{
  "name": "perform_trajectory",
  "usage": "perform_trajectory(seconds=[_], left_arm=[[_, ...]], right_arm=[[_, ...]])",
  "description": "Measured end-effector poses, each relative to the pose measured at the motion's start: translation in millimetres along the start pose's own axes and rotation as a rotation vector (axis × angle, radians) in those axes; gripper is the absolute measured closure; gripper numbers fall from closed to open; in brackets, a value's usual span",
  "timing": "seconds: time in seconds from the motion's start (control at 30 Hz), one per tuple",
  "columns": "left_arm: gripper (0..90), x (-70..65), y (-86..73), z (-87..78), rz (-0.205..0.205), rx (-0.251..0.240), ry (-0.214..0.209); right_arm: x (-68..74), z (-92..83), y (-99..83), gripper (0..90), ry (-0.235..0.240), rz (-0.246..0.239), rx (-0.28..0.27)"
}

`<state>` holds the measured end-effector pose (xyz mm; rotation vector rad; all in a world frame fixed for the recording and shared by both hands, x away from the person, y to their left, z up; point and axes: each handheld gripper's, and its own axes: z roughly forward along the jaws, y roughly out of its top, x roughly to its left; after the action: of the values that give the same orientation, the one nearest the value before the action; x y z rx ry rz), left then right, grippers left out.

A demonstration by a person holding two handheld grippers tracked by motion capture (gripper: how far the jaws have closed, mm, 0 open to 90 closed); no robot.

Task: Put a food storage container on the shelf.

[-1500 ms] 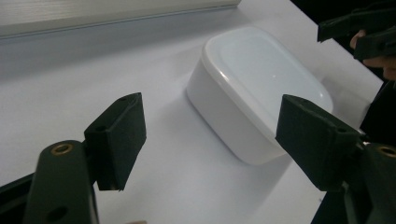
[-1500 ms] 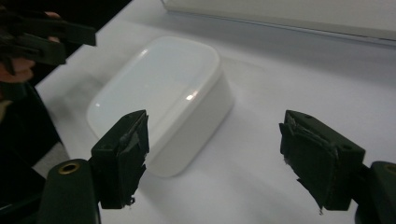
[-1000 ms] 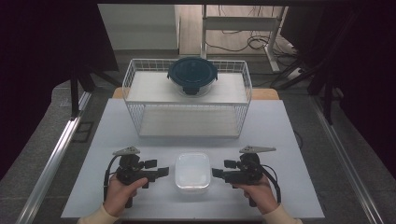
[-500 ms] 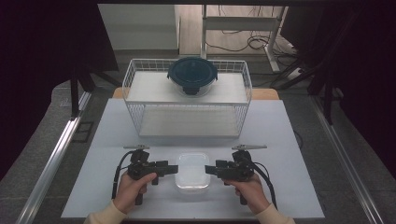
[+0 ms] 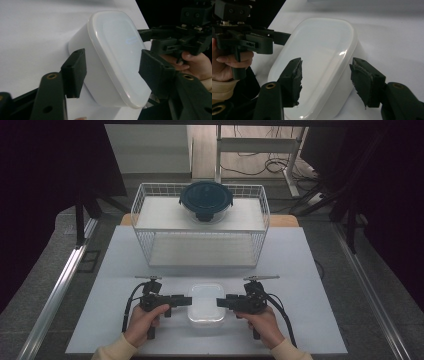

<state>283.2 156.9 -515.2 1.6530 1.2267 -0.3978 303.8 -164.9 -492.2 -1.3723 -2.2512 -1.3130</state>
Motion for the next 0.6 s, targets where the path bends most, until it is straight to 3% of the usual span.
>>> perform_trajectory(seconds=[0.13,0.23,0.33,0.4,0.47,0.6], left_arm=[[47.3,0.5,-0.5,2.1,-0.010,0.006,-0.029],[51.9,1.1,-0.9,3.3,-0.043,0.018,-0.038],[57.5,0.2,-2.3,3.4,-0.049,0.009,-0.014],[62.8,2.1,-3.9,2.6,-0.072,-0.003,-0.019],[67.8,3.2,-5.2,2.0,-0.078,-0.011,-0.024],[69.0,-1.0,-6.8,1.0,-0.058,-0.020,-0.012]], right_arm=[[-1.5,2.5,-0.6,49.8,0.013,0.024,0.012],[-2.0,2.3,-1.2,58.4,-0.006,0.031,0.008],[-2.8,1.9,-2.6,60.3,0.002,0.051,0.003],[-1.8,0.5,-3.2,61.5,0.001,0.058,0.001],[-1.7,-0.6,-4.0,62.8,0.003,0.060,-0.002],[-0.9,-3.7,-6.3,65.3,0.007,0.077,-0.012]])
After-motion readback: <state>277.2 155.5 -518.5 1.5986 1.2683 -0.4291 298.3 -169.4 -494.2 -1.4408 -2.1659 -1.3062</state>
